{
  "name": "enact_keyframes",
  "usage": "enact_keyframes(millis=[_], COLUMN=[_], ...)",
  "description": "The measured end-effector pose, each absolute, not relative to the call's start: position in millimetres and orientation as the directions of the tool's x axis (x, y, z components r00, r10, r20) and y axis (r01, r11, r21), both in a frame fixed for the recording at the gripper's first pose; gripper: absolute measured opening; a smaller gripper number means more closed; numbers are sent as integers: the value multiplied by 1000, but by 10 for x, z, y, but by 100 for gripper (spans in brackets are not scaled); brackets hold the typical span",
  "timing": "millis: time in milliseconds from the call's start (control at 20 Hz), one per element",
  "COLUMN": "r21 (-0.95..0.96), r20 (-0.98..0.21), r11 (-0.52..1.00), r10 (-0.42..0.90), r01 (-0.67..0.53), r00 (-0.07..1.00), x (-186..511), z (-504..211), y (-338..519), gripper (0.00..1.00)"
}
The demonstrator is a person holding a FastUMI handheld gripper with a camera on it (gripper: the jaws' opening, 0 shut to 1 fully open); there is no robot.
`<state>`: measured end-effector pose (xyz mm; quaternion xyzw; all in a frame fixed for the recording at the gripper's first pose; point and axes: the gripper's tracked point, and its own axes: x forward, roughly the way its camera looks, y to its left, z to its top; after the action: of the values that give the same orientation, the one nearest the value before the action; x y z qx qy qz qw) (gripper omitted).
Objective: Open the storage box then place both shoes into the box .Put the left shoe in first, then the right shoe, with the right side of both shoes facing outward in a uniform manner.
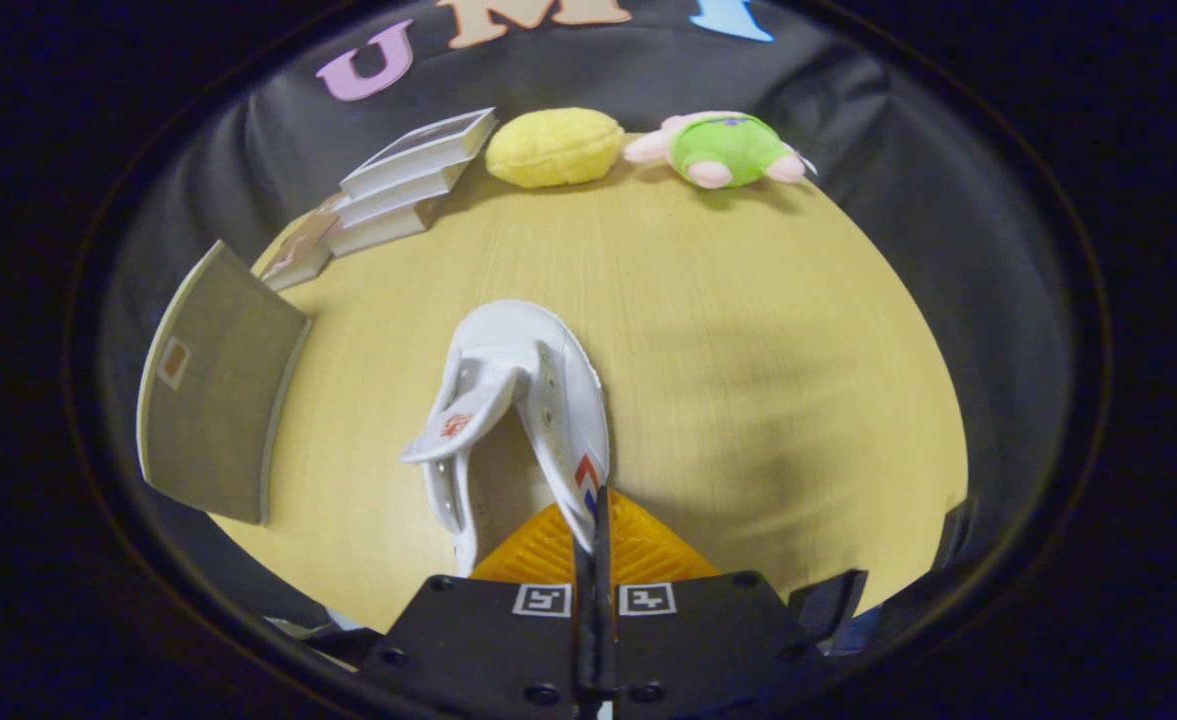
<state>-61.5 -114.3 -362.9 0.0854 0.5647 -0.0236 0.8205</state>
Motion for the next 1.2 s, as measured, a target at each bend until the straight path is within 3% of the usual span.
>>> enact_keyframes(millis=[200, 550, 1200], r21=[244, 404, 515], r20=[-922, -876, -806], r11=[928, 840, 799], r10=[131, 242, 327], r01=[281, 362, 311], r00=[365, 416, 494], x=[-583, -536, -225], z=[-3568, -3267, -2375], y=[-1051, -746, 212], gripper=[3, 3, 3])
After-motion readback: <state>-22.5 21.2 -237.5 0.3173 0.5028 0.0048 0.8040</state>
